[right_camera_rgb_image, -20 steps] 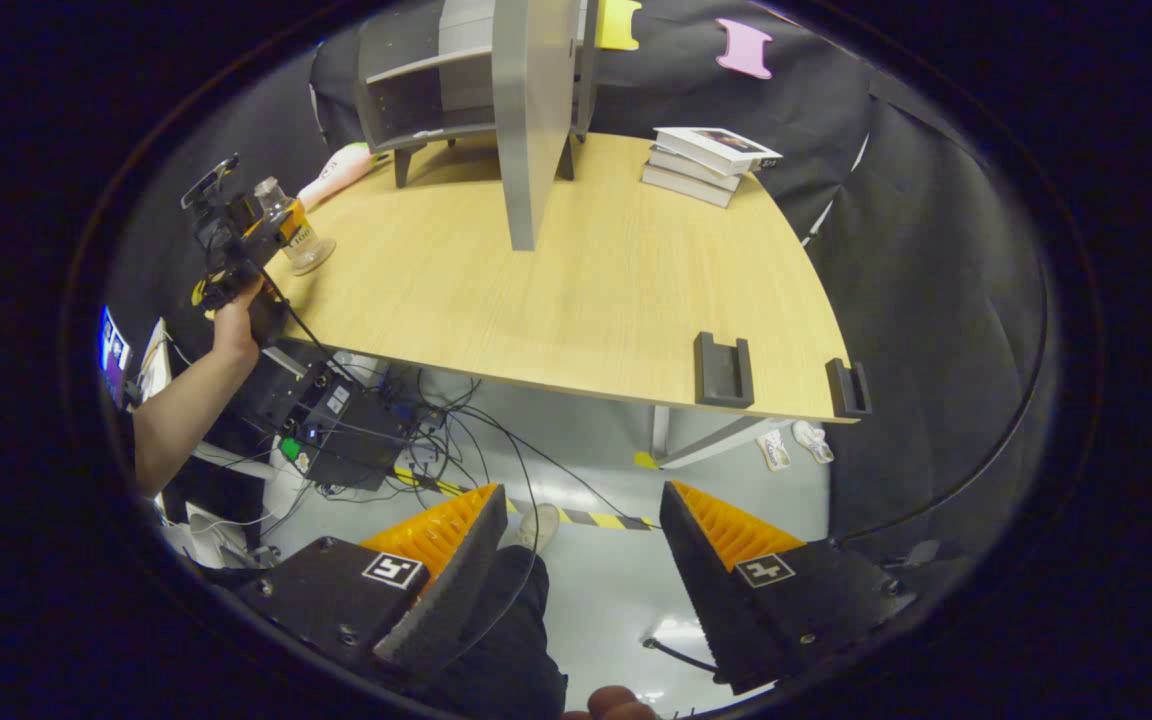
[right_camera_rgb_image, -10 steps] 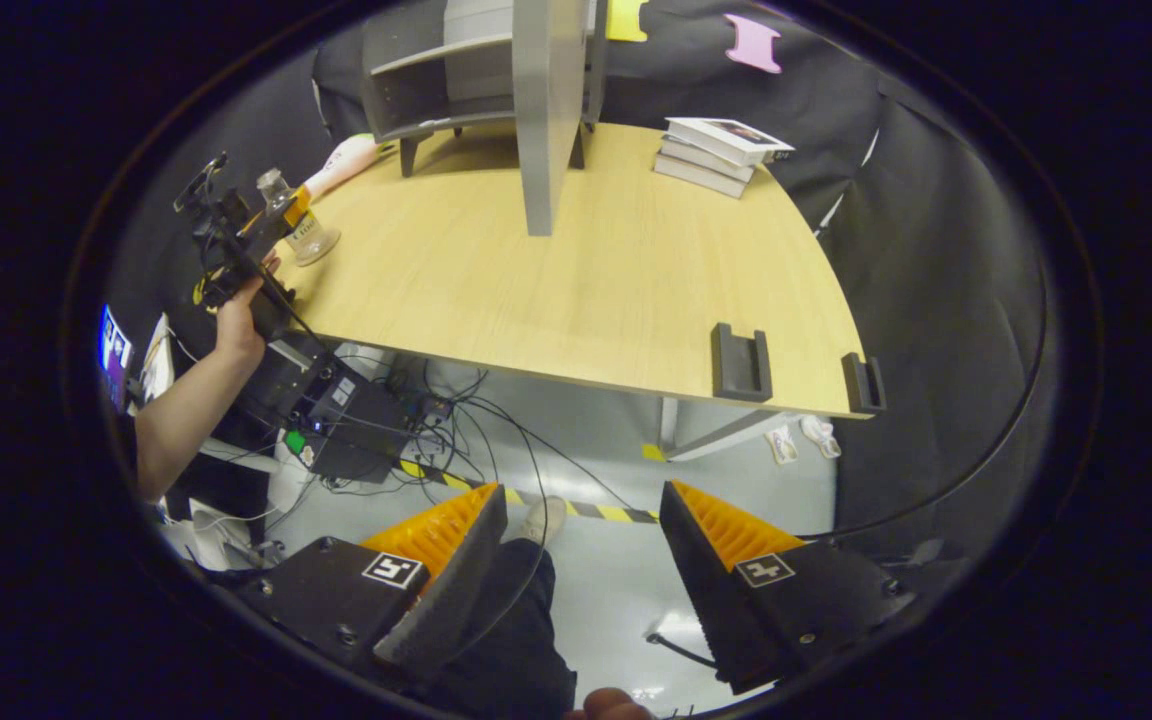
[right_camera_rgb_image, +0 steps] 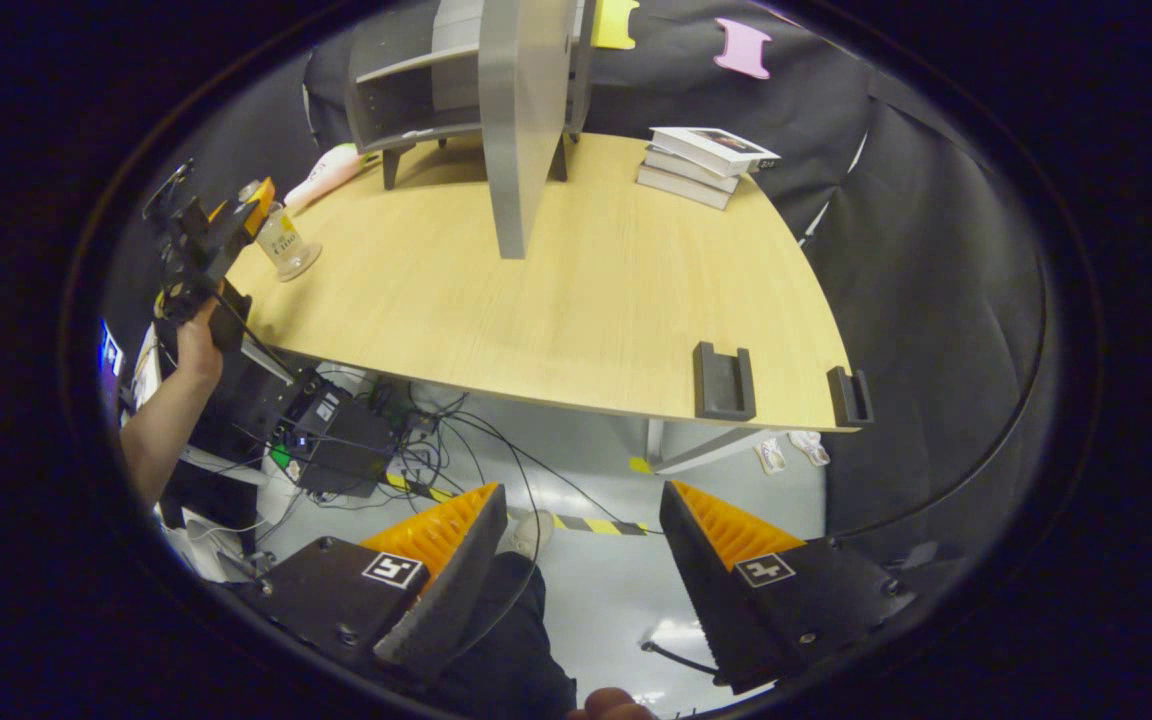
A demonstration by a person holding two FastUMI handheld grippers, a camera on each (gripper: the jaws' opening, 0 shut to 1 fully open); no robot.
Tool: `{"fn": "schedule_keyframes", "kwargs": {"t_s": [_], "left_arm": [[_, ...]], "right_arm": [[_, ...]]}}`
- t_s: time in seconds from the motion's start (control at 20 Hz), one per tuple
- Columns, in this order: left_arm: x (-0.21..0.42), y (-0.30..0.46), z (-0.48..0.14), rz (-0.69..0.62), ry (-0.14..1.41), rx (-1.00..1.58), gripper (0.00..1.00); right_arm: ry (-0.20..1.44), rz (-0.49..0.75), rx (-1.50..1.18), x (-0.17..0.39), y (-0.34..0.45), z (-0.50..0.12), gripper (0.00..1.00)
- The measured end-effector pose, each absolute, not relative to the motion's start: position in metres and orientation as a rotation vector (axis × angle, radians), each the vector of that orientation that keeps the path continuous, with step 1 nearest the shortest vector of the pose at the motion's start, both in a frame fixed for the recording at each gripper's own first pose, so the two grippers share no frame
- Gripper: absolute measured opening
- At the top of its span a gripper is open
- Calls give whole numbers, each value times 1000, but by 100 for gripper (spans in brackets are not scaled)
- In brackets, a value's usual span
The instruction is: Open the cabinet door with the right hand, grasp the bottle in the cabinet with the left hand and place it on the coaster, then close the cabinet door with the right hand.
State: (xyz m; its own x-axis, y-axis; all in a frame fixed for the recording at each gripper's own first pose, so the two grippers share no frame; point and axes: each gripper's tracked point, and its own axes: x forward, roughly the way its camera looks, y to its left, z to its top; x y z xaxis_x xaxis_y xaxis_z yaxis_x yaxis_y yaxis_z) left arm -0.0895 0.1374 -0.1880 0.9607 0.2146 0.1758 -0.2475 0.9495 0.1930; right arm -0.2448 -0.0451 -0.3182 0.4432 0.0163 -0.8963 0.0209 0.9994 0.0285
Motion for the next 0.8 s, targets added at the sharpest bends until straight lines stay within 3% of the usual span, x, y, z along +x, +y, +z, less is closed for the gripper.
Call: {"fn": "schedule_keyframes", "kwargs": {"t_s": [0.25,0.5,0.65,0.8], "left_arm": [[-95,119,-120,208,-203,260,96],[-91,66,-55,100,-196,196,96],[-80,34,-11,49,-209,237,96],[-83,5,26,10,-211,229,95]], "right_arm": [[1058,4,69,-225,-48,-305,97],[929,-49,188,-189,-55,-278,98],[897,48,236,-178,-48,-267,98],[844,36,325,-166,-65,-250,97]]}}
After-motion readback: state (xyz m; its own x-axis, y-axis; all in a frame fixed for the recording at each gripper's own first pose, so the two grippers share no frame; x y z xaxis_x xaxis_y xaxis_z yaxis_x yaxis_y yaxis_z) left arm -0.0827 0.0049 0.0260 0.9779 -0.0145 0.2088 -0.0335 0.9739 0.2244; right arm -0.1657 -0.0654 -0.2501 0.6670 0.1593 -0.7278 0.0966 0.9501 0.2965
